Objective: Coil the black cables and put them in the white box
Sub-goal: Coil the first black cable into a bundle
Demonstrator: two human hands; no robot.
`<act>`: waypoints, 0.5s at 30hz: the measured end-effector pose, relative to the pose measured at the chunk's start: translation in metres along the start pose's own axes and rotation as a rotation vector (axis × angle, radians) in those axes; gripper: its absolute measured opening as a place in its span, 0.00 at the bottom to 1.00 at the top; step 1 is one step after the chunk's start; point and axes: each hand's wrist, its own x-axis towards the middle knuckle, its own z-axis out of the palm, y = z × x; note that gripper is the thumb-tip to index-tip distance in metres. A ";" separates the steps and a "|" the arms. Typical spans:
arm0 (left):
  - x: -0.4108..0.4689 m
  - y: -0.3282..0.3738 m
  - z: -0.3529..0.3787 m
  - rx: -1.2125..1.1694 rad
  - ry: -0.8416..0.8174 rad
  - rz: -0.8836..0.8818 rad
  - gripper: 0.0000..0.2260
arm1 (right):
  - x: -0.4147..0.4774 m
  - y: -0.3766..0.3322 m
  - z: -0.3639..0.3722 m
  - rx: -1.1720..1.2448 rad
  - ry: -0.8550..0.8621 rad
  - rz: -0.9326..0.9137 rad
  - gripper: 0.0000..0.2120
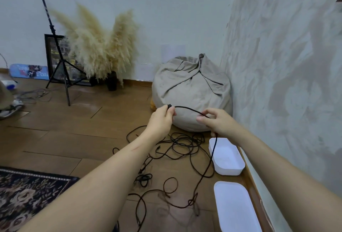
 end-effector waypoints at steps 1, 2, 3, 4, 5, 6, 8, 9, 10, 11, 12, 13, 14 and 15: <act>-0.001 0.004 0.002 -0.037 -0.013 0.009 0.15 | 0.001 -0.001 0.003 -0.008 0.015 -0.050 0.10; -0.002 0.009 0.005 -0.079 -0.029 0.024 0.15 | 0.003 -0.003 0.006 -0.009 0.038 -0.122 0.09; -0.003 0.014 0.008 -0.128 -0.048 0.046 0.15 | 0.005 -0.007 0.008 -0.019 0.064 -0.204 0.08; -0.005 0.019 0.011 -0.180 -0.067 0.068 0.15 | 0.006 -0.011 0.009 -0.034 0.085 -0.276 0.08; -0.006 0.023 0.014 -0.229 -0.086 0.083 0.15 | 0.007 -0.015 0.009 -0.035 0.100 -0.336 0.08; -0.007 0.027 0.017 -0.272 -0.101 0.094 0.15 | 0.007 -0.020 0.009 -0.029 0.116 -0.378 0.07; -0.009 0.033 0.021 -0.345 -0.119 0.107 0.15 | 0.007 -0.027 0.006 -0.029 0.153 -0.428 0.07; -0.010 0.035 0.021 -0.379 -0.130 0.113 0.15 | 0.007 -0.030 0.004 -0.038 0.164 -0.440 0.07; -0.011 0.038 0.022 -0.409 -0.146 0.120 0.15 | 0.006 -0.032 0.001 -0.040 0.172 -0.447 0.07; -0.011 0.040 0.022 -0.431 -0.170 0.127 0.14 | 0.006 -0.033 -0.001 -0.027 0.183 -0.448 0.08; -0.011 0.043 0.023 -0.453 -0.197 0.133 0.13 | 0.005 -0.034 -0.003 0.005 0.195 -0.441 0.08; -0.012 0.045 0.024 -0.483 -0.227 0.133 0.12 | 0.005 -0.034 -0.005 0.057 0.200 -0.426 0.08; -0.013 0.048 0.025 -0.524 -0.261 0.130 0.10 | 0.004 -0.034 -0.006 0.123 0.198 -0.401 0.07; -0.013 0.050 0.026 -0.570 -0.295 0.122 0.08 | 0.003 -0.034 -0.007 0.195 0.192 -0.366 0.06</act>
